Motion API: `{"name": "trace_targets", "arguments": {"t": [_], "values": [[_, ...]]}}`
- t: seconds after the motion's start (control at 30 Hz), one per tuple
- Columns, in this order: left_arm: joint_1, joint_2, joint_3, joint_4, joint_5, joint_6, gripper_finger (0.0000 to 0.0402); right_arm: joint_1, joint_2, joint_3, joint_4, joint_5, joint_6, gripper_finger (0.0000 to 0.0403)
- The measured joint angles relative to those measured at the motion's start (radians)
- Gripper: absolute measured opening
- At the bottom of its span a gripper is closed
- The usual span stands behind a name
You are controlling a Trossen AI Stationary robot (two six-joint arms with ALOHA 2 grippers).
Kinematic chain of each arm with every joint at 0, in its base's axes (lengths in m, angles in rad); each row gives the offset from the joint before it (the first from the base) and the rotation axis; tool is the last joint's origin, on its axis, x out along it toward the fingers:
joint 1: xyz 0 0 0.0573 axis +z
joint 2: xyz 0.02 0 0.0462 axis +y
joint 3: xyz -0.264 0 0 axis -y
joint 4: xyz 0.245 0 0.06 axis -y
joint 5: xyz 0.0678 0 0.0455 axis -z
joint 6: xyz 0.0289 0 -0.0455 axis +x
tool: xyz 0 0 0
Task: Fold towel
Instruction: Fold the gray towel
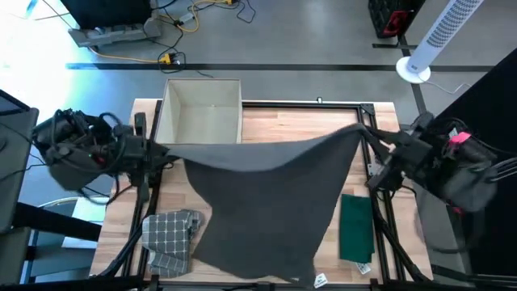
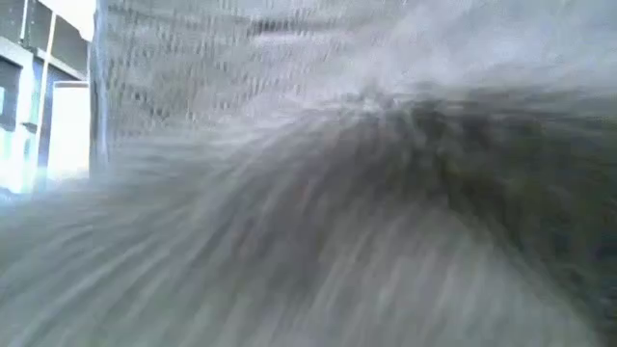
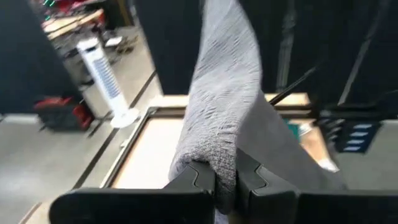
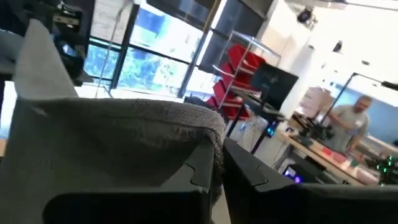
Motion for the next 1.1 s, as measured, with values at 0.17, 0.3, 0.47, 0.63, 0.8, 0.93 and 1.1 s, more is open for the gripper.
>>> {"name": "trace_targets", "arguments": {"t": [0.17, 0.3, 0.47, 0.63, 0.8, 0.93, 1.1], "values": [[0.015, -0.015, -0.003, -0.132, 0.036, -0.148, 0.0000, -0.090, -0.011, -0.001, -0.363, -0.125, 0.401, 0.0006], [0.015, -0.024, -0.057, -0.133, 0.090, -0.146, 0.0000, -0.183, -0.022, -0.076, -0.340, -0.260, 0.406, 0.0006], [0.016, -0.089, -0.236, -0.136, 0.138, -0.209, 0.0000, -0.290, -0.047, -0.228, -0.367, -0.407, 0.502, 0.0006], [0.016, -0.196, -0.481, -0.119, 0.167, -0.366, 0.0000, -0.334, -0.100, -0.438, -0.356, -0.521, 0.634, 0.0006], [0.016, -0.316, -0.728, -0.050, 0.203, -0.459, 0.0000, -0.345, -0.167, -0.662, -0.240, -0.547, 0.699, 0.0006], [0.016, -0.403, -0.895, -0.003, 0.240, -0.504, 0.0000, -0.378, -0.229, -0.848, -0.071, -0.592, 0.649, 0.0006], [0.016, -0.485, -1.077, 0.142, 0.307, -0.535, 0.0000, -0.438, -0.307, -1.058, 0.139, -0.656, 0.585, 0.0006]]}}
